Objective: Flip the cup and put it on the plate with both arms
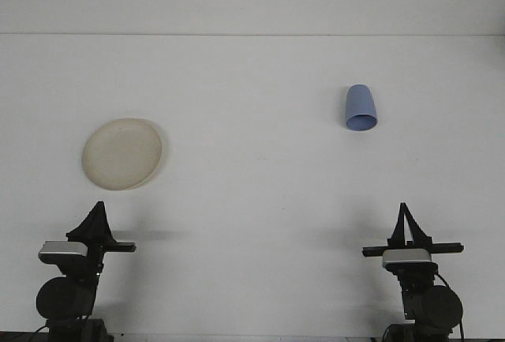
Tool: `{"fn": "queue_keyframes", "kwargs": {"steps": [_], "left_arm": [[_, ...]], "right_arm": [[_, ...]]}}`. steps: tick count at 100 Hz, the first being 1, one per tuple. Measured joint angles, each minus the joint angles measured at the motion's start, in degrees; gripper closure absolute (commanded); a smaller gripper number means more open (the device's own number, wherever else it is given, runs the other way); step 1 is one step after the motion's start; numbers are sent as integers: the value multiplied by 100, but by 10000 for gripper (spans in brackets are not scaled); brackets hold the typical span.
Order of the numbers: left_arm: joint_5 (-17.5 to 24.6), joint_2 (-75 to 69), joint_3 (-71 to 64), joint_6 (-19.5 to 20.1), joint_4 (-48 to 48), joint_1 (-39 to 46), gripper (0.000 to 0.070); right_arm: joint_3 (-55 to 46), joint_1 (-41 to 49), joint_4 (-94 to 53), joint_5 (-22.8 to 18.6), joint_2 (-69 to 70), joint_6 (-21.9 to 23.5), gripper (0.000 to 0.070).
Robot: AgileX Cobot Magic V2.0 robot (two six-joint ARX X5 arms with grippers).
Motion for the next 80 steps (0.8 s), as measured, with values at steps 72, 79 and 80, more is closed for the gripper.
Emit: {"fn": "queue_keyframes", "kwargs": {"steps": [72,79,80], "left_arm": [[2,0,0,2,0,0,685],[0,0,0,2,0,0,685],[0,0,0,2,0,0,685]], "right_arm": [[2699,-4,-955,553,2194,2883,433],[3187,-4,-1016,361,2911,2653,156],[3211,-4,-1014,350,2953,2643,156]]}}
